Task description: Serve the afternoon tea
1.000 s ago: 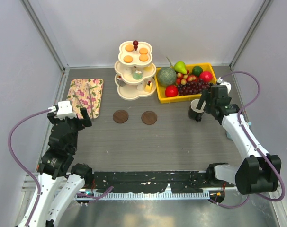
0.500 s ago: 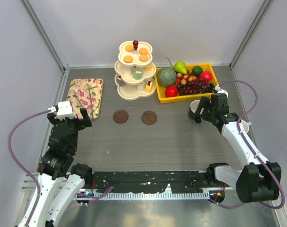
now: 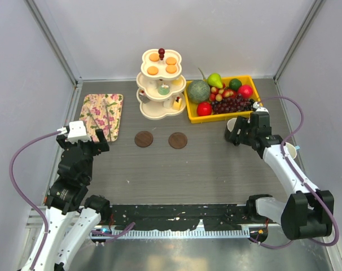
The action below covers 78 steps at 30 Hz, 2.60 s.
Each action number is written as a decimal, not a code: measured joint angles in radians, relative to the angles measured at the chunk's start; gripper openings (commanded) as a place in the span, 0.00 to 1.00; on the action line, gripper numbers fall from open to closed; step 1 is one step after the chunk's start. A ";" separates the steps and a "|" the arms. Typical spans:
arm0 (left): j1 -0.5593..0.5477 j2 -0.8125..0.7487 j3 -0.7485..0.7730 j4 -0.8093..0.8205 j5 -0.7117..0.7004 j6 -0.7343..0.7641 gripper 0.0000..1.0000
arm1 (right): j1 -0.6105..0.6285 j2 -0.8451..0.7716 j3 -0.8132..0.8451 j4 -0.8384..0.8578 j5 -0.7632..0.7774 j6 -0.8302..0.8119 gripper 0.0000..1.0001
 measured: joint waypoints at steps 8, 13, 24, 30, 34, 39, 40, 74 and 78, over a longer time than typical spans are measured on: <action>0.000 0.000 0.000 0.000 0.000 0.000 0.99 | 0.011 0.112 0.000 0.008 -0.017 -0.002 0.65; -0.001 0.000 -0.002 0.000 0.000 0.000 0.99 | 0.034 0.169 0.000 0.027 -0.008 -0.005 0.55; -0.002 -0.005 -0.003 0.000 0.000 0.000 0.99 | 0.119 0.215 0.004 0.032 0.107 -0.038 0.18; -0.003 -0.015 -0.003 0.001 0.000 0.000 0.99 | 0.205 0.197 0.010 -0.006 0.176 -0.070 0.05; -0.003 -0.016 -0.004 0.001 0.000 0.000 0.99 | 0.288 0.186 0.043 -0.031 0.198 -0.093 0.05; -0.003 -0.027 -0.004 0.002 -0.001 0.000 0.99 | 0.409 0.194 0.150 -0.039 0.209 -0.125 0.05; -0.003 -0.029 -0.004 0.002 -0.002 0.000 0.99 | 0.436 0.205 0.182 -0.037 0.208 -0.131 0.06; -0.003 -0.070 -0.039 0.044 -0.098 0.003 0.99 | 0.900 0.949 0.955 -0.076 0.156 -0.183 0.05; -0.003 -0.070 -0.039 0.044 -0.098 0.003 0.99 | 0.903 0.990 0.996 -0.103 0.169 -0.184 0.05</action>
